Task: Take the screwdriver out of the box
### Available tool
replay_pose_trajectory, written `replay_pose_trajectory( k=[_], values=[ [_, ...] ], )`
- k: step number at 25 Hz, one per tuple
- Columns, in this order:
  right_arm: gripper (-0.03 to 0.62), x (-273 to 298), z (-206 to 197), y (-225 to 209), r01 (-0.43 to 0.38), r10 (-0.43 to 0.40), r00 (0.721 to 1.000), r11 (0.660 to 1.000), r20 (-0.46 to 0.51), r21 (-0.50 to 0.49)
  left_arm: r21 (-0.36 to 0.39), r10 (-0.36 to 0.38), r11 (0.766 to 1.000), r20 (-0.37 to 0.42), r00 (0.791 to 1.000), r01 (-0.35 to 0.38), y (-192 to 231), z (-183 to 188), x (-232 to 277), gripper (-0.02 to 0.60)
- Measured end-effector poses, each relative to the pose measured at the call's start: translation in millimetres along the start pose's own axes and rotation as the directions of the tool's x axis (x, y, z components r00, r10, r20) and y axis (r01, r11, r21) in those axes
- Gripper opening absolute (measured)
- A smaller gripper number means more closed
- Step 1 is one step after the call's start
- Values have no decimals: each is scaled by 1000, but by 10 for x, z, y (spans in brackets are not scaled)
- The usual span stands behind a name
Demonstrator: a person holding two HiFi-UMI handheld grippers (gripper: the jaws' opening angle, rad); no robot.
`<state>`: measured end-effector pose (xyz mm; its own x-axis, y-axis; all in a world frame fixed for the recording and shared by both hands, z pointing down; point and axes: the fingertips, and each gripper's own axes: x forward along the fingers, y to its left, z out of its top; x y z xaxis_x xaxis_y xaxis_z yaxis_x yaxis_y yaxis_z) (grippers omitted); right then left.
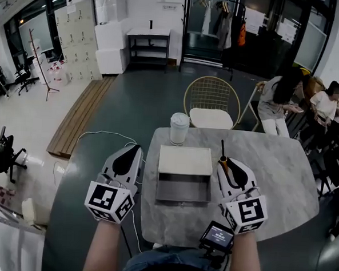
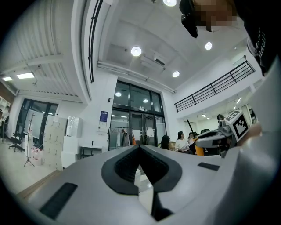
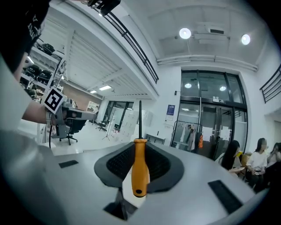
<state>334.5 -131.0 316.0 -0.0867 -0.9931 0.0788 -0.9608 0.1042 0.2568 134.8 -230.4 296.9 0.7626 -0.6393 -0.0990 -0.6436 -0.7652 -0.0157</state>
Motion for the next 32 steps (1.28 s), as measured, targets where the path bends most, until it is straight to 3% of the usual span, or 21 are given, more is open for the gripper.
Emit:
replay_pose_trajectory(
  k=[6, 17, 26, 32],
  values=[
    [89, -92, 65, -286, 65, -65, 998, 998, 2, 16, 26, 5, 1000, 45, 999, -6, -64, 185, 150, 12],
    [89, -160, 137, -603, 72, -77, 995, 995, 64, 71, 45, 67, 996, 101, 993, -71, 20, 381, 180, 12],
    [91, -85, 107, -680, 61, -73, 994, 989, 78, 138, 24, 87, 996, 61, 994, -89, 26, 241, 223, 12],
    [89, -19, -10, -614, 32, -39, 998, 992, 54, 125, 30, 69, 997, 36, 997, -70, -54, 145, 269, 12]
  ],
)
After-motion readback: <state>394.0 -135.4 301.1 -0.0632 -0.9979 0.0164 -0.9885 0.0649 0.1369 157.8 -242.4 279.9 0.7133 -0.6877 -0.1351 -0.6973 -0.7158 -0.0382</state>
